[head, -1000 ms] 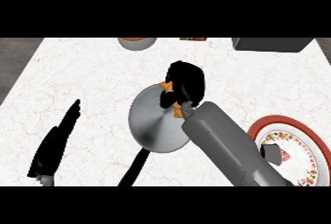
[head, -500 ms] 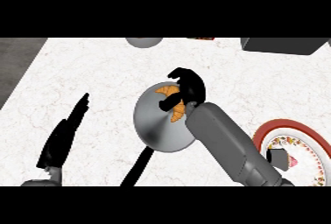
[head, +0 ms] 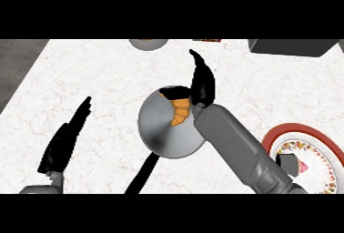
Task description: Pick the croissant from the plate and place it in the pan
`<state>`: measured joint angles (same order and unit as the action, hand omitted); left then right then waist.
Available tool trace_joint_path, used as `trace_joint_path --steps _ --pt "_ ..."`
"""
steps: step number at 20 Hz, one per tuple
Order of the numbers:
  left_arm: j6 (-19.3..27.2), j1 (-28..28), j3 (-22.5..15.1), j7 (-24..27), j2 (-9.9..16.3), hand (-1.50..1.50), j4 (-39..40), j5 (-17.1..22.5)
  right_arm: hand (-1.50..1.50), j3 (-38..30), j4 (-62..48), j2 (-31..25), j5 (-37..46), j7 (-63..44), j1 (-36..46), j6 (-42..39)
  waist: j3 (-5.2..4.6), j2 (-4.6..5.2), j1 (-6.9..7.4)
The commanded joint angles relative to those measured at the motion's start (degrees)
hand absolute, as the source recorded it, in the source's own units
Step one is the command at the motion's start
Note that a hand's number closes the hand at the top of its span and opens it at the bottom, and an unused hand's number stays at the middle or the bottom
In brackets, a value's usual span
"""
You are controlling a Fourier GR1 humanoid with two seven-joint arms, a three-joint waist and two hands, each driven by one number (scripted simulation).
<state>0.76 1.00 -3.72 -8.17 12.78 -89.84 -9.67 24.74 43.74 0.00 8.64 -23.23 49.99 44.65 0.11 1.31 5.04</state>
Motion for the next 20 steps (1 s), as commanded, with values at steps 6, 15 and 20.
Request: trace_joint_path --steps 6,15,20 --pt "0.0 -4.8 2.9 2.8 1.5 0.00 -0.8 0.8 -1.50 -10.4 -1.5 -0.3 -7.0 11.8 -3.4 12.7 -0.05 -0.88 -3.50" --pt "1.0 -9.7 3.5 3.5 0.0 0.00 -2.6 0.5 -1.50 -9.5 21.3 -11.0 -7.5 18.5 -25.2 6.4 -0.12 -1.82 -6.19" --pt "2.6 -5.4 2.0 0.7 -2.0 0.00 -1.3 -2.1 -1.50 -12.2 32.9 -18.9 -9.4 19.6 -35.8 0.9 -0.12 -1.56 -6.17"
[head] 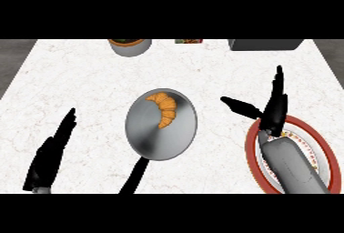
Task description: Pick the croissant from the plate and place it in the pan
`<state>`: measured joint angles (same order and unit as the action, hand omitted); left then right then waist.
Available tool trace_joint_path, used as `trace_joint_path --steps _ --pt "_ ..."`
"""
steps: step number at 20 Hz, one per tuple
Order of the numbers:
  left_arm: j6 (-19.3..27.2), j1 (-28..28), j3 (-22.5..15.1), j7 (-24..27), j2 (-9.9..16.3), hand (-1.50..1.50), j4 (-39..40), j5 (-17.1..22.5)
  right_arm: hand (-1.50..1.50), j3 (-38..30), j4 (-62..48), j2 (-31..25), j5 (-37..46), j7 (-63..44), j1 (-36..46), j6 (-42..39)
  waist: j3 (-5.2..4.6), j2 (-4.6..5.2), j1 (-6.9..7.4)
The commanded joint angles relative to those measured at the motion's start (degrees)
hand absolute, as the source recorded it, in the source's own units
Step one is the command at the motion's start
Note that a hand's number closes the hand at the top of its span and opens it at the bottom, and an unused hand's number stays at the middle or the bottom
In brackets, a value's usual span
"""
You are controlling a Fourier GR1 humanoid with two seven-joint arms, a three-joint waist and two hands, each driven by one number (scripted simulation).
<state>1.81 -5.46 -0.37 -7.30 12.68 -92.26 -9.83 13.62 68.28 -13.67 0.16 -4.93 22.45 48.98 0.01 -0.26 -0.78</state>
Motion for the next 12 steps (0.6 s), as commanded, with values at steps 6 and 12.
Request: trace_joint_path --steps 6,12 --pt "-1.0 1.0 1.3 -0.2 0.1 0.00 0.8 -0.4 -1.50 -7.8 21.2 -12.4 -6.3 2.5 -20.7 -11.1 -0.02 0.11 0.13" --pt "-2.4 5.2 2.6 -1.3 -0.6 0.00 3.1 0.5 -1.50 -13.6 24.8 -14.7 -9.5 6.1 -29.4 -19.8 -0.01 0.21 0.31"
